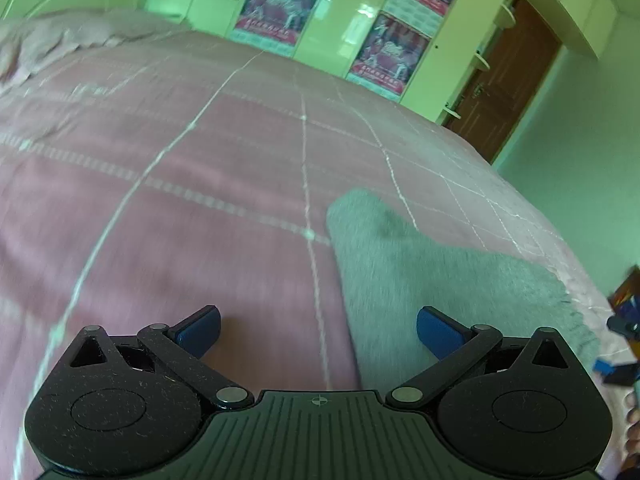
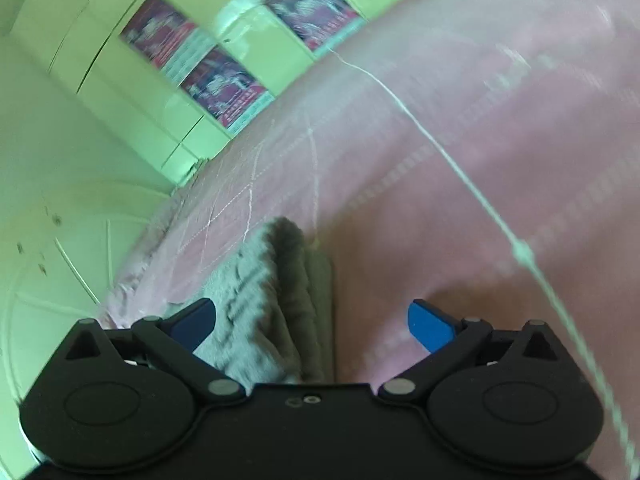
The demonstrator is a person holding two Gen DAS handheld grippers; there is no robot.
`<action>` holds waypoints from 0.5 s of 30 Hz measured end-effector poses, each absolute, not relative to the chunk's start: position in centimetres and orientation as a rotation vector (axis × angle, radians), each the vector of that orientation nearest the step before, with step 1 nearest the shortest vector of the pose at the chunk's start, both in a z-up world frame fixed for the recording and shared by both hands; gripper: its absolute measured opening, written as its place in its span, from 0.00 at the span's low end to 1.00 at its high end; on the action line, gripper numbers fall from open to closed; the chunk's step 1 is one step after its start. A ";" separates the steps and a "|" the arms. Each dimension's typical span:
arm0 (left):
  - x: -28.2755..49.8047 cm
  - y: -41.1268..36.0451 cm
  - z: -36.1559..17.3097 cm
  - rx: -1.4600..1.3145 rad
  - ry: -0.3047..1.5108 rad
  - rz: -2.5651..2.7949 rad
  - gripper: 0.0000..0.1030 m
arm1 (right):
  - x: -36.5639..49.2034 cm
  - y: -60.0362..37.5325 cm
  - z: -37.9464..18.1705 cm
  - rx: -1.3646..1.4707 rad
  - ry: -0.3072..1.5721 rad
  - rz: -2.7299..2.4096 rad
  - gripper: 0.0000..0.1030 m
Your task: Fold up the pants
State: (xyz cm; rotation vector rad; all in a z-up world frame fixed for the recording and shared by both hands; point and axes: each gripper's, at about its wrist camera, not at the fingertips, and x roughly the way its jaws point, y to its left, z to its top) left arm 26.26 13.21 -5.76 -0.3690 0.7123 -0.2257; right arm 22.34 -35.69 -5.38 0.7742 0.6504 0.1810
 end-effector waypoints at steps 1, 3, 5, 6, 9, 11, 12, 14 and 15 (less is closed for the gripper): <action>25.8 13.4 -6.1 -0.386 0.725 -0.225 1.00 | 21.7 -36.1 -5.8 0.816 0.643 0.194 0.94; 25.0 13.5 -6.6 -0.416 0.734 -0.222 1.00 | 21.0 -36.1 -6.2 0.848 0.639 0.216 0.95; 25.0 13.1 -6.9 -0.474 0.758 -0.277 1.00 | 21.0 -35.7 -6.4 0.849 0.658 0.236 0.95; 25.2 13.0 -7.2 -0.518 0.777 -0.294 1.00 | 21.2 -35.4 -6.6 0.865 0.671 0.256 0.95; 26.2 12.0 -8.0 -0.589 0.807 -0.341 1.00 | 21.3 -34.7 -7.4 0.896 0.690 0.289 0.95; 26.7 11.6 -8.4 -0.605 0.820 -0.337 1.00 | 21.5 -34.4 -7.4 0.879 0.698 0.276 0.95; 27.0 11.5 -8.6 -0.622 0.825 -0.348 1.00 | 21.5 -34.4 -7.4 0.878 0.698 0.274 0.95; 27.5 11.7 -9.1 -0.664 0.836 -0.358 1.00 | 21.5 -34.4 -7.4 0.875 0.695 0.273 0.95; 27.7 11.9 -9.3 -0.681 0.838 -0.365 1.00 | 21.5 -34.4 -7.6 0.877 0.689 0.271 0.95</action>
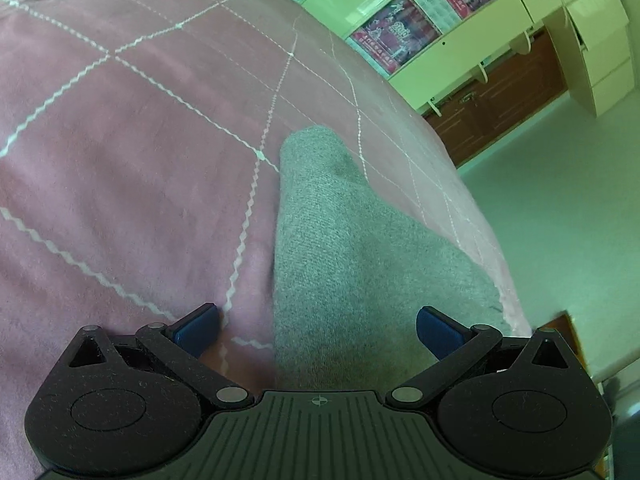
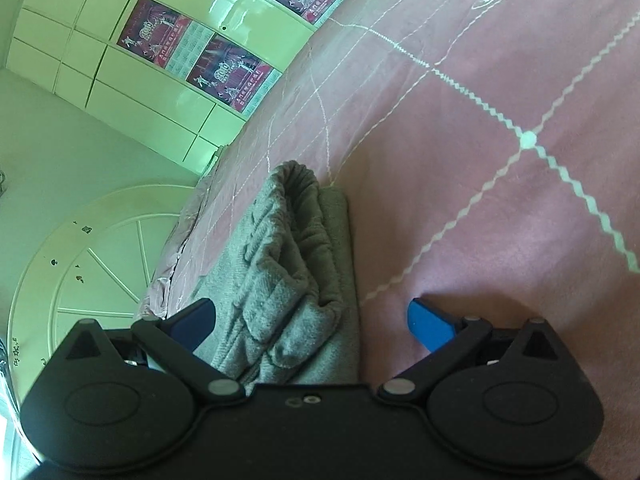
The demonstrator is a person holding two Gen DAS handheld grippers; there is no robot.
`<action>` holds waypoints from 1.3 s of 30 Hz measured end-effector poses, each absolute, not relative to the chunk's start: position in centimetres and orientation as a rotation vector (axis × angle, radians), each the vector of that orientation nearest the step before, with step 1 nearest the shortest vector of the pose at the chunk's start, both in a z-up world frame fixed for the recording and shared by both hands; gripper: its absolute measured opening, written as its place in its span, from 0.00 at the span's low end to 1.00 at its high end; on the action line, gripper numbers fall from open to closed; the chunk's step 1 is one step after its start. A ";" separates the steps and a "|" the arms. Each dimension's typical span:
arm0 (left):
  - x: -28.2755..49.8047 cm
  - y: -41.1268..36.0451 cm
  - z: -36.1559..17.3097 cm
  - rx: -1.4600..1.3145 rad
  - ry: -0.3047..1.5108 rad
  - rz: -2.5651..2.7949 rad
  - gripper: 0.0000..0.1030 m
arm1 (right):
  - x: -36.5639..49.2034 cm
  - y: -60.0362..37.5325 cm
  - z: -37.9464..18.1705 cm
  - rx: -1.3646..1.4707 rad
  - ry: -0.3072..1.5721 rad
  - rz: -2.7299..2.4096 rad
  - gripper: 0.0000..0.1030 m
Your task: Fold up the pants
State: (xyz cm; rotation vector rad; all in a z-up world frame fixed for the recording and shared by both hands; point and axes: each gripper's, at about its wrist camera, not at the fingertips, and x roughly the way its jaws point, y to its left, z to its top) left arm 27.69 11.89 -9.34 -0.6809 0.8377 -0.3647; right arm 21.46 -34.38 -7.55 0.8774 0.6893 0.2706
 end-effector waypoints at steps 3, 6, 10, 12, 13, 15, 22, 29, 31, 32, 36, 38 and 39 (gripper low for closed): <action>28.1 12.1 -10.0 -0.705 0.834 -0.386 1.00 | 21.1 -34.0 -7.7 0.869 0.681 0.272 0.95; 28.0 11.8 -10.2 -0.731 0.818 -0.378 1.00 | 21.5 -33.9 -7.8 0.892 0.669 0.313 0.95; 29.8 11.0 -10.3 -0.722 0.891 -0.414 1.00 | 22.3 -33.2 -7.8 0.870 0.693 0.356 0.95; 30.4 10.6 -10.5 -0.739 0.911 -0.433 1.00 | 22.5 -33.0 -7.7 0.863 0.701 0.366 0.95; 30.6 10.5 -10.6 -0.738 0.912 -0.449 1.00 | 22.6 -33.0 -7.7 0.867 0.700 0.374 0.95; 30.4 9.6 -10.7 -0.693 0.903 -0.462 1.00 | 22.9 -32.6 -7.6 0.855 0.707 0.387 0.95; 30.6 8.2 -11.0 -0.677 0.865 -0.488 1.00 | 23.5 -32.0 -7.8 0.856 0.707 0.416 0.92; 30.7 8.4 -11.0 -0.659 0.852 -0.534 1.00 | 24.1 -31.0 -7.8 0.808 0.705 0.421 0.79; 30.5 8.3 -11.0 -0.650 0.849 -0.547 1.00 | 24.2 -31.0 -7.9 0.806 0.706 0.413 0.71; 30.6 8.3 -11.0 -0.646 0.848 -0.552 1.00 | 24.2 -31.0 -8.0 0.808 0.706 0.411 0.69; 30.8 8.1 -11.1 -0.620 0.843 -0.571 1.00 | 24.3 -30.9 -8.2 0.785 0.717 0.406 0.63; 30.9 7.9 -11.1 -0.612 0.838 -0.580 1.00 | 24.3 -31.0 -8.1 0.780 0.715 0.398 0.61; 30.9 7.8 -11.1 -0.609 0.835 -0.583 1.00 | 24.3 -31.1 -8.1 0.784 0.712 0.398 0.61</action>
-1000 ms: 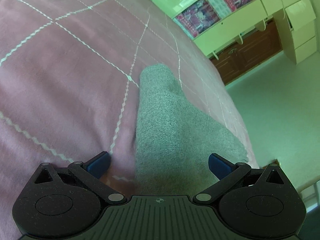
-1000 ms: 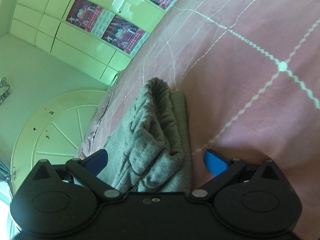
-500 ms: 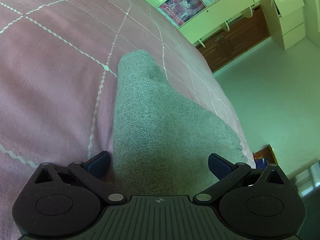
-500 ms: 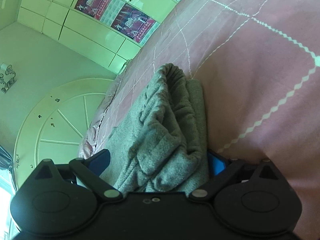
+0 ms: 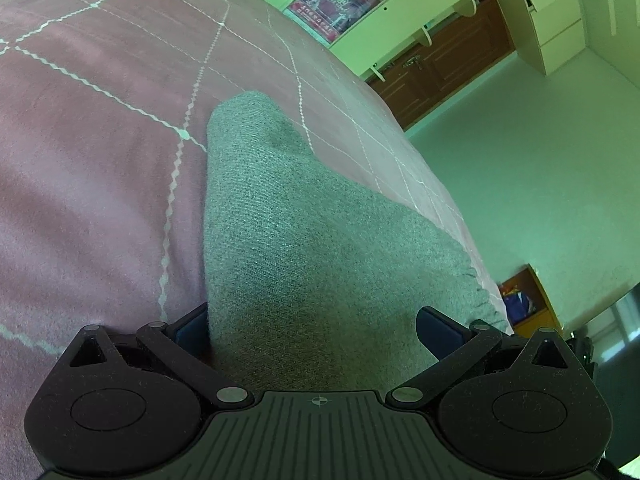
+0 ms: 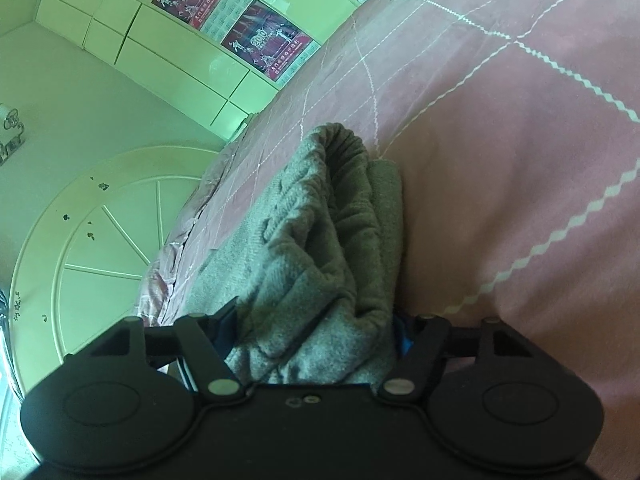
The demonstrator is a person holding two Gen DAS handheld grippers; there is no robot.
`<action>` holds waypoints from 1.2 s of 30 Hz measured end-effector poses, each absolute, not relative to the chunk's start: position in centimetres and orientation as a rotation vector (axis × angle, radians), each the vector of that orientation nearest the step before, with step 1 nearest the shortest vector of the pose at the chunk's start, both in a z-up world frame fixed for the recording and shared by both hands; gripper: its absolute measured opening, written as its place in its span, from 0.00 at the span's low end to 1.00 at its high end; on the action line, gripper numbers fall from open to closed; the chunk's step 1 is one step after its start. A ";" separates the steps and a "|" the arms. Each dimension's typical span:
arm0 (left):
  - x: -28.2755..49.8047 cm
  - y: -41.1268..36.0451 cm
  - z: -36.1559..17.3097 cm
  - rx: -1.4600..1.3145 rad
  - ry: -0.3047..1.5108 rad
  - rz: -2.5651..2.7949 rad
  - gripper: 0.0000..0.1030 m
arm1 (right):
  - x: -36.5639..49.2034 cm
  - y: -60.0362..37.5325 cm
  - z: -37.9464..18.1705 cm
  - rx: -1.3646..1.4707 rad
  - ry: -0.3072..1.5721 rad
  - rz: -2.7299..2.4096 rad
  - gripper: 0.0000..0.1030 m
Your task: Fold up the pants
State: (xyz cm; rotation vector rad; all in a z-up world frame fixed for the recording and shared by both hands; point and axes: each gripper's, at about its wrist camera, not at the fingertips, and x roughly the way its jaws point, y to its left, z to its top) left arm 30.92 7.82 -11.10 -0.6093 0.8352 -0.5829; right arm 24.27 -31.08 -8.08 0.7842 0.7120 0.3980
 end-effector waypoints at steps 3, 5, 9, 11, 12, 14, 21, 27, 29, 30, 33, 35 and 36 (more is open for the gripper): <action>30.8 7.6 -11.2 -0.586 0.826 -0.592 1.00 | 24.3 -30.9 -8.0 0.779 0.716 0.400 0.61; 30.8 7.3 -11.1 -0.564 0.828 -0.597 0.99 | 24.4 -30.8 -8.0 0.763 0.725 0.407 0.61; 30.6 7.2 -10.9 -0.519 0.827 -0.565 0.78 | 24.5 -30.3 -7.8 0.717 0.738 0.403 0.59; 30.7 8.0 -11.2 -0.569 0.825 -0.555 0.65 | 24.7 -30.0 -7.8 0.704 0.747 0.402 0.59; 30.8 8.3 -11.4 -0.594 0.824 -0.560 0.64 | 24.8 -30.1 -7.8 0.709 0.750 0.405 0.60; 30.7 8.3 -11.4 -0.598 0.812 -0.579 0.64 | 24.9 -30.1 -7.8 0.711 0.751 0.413 0.60; 30.6 7.9 -11.7 -0.639 0.798 -0.631 0.70 | 25.0 -29.7 -7.5 0.659 0.732 0.454 0.60; 30.9 9.3 -13.2 -0.742 0.814 -0.620 0.44 | 25.2 -30.9 -8.2 0.772 0.739 0.451 0.57; 30.8 8.8 -13.1 -0.711 0.807 -0.618 0.44 | 25.5 -30.6 -8.3 0.780 0.747 0.455 0.61; 30.6 8.5 -13.1 -0.697 0.803 -0.616 0.44 | 25.6 -30.5 -8.3 0.775 0.753 0.455 0.61; 30.5 8.4 -13.1 -0.691 0.799 -0.611 0.43 | 25.3 -29.9 -8.0 0.720 0.739 0.447 0.48; 30.1 8.4 -13.0 -0.696 0.784 -0.613 0.37 | 24.9 -29.7 -7.6 0.699 0.715 0.457 0.45; 29.9 8.4 -12.9 -0.699 0.774 -0.617 0.36 | 24.8 -29.7 -7.5 0.697 0.703 0.461 0.44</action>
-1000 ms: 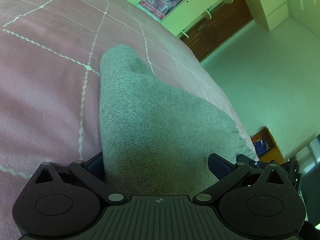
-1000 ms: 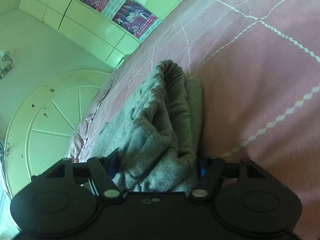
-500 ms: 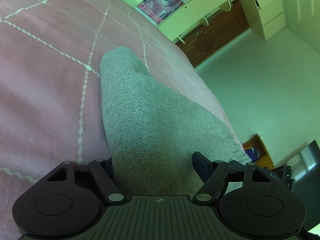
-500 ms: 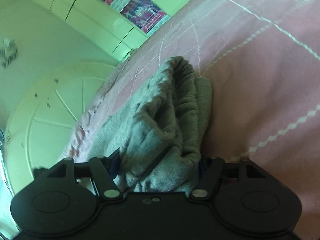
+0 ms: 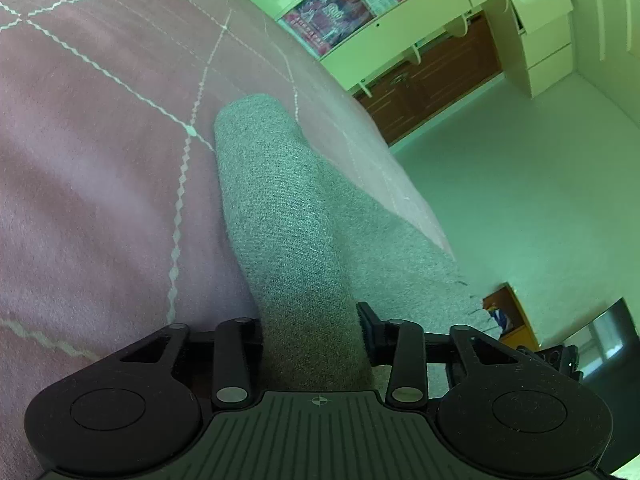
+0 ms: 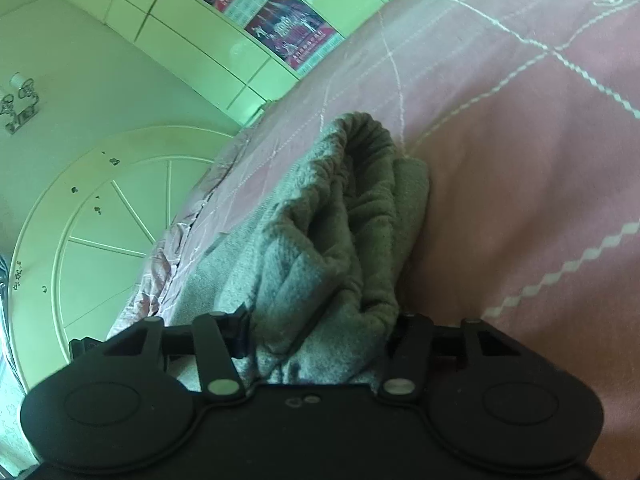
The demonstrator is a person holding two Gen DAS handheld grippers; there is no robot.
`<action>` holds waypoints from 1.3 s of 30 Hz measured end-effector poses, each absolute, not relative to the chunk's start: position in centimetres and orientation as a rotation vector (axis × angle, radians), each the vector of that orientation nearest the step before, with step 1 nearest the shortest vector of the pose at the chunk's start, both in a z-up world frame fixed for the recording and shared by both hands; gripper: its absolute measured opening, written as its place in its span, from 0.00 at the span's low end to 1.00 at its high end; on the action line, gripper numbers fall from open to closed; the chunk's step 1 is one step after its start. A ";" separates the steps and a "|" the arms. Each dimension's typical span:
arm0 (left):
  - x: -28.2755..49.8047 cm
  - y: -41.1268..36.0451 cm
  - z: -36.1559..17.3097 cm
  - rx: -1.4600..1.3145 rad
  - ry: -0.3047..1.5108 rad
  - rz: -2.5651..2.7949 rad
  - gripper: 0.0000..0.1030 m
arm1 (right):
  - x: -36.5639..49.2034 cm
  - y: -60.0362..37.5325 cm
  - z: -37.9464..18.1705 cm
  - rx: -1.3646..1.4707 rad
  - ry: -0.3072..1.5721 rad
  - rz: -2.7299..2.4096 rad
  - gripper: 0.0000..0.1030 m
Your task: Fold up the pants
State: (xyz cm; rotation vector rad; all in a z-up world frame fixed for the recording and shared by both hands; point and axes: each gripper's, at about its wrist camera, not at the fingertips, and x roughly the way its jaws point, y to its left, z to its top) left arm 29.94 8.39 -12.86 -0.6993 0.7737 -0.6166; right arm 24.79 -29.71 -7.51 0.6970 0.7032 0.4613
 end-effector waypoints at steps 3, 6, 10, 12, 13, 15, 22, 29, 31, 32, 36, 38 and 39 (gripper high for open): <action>29.4 8.8 -12.4 -0.699 0.734 -0.626 0.30 | 24.3 -29.5 -6.9 0.686 0.675 0.470 0.42; 28.7 9.1 -11.3 -0.717 0.689 -0.658 0.27 | 23.9 -29.4 -6.1 0.696 0.651 0.496 0.40; 27.8 9.5 -10.1 -0.705 0.662 -0.682 0.27 | 23.9 -29.1 -4.4 0.693 0.626 0.537 0.39; 27.6 9.7 -9.5 -0.696 0.653 -0.690 0.27 | 24.4 -28.6 -3.5 0.676 0.620 0.566 0.39; 27.7 9.9 -9.1 -0.688 0.650 -0.687 0.27 | 25.0 -28.3 -3.0 0.661 0.618 0.580 0.39; 28.3 10.6 -8.4 -0.691 0.640 -0.676 0.27 | 26.3 -27.8 -2.3 0.647 0.615 0.611 0.39; 32.5 14.1 -5.7 -0.668 0.578 -0.623 0.27 | 33.1 -25.5 -1.4 0.608 0.596 0.683 0.39; 39.0 16.6 -4.0 -0.662 0.521 -0.578 0.27 | 40.1 -24.2 -1.0 0.599 0.552 0.714 0.38; 40.8 16.6 -4.4 -0.672 0.514 -0.571 0.27 | 41.5 -23.8 -0.7 0.580 0.549 0.718 0.38; 41.5 16.8 -4.7 -0.675 0.513 -0.570 0.27 | 42.2 -23.6 -0.7 0.565 0.549 0.719 0.38; 44.3 16.7 -7.9 -0.677 0.560 -0.530 0.27 | 44.7 -23.6 -3.3 0.551 0.627 0.678 0.38; 44.9 16.0 -10.2 -0.629 0.611 -0.477 0.29 | 45.8 -23.4 -6.1 0.507 0.729 0.621 0.43; 44.9 15.5 -11.4 -0.586 0.631 -0.448 0.33 | 46.3 -23.3 -8.3 0.471 0.813 0.576 0.45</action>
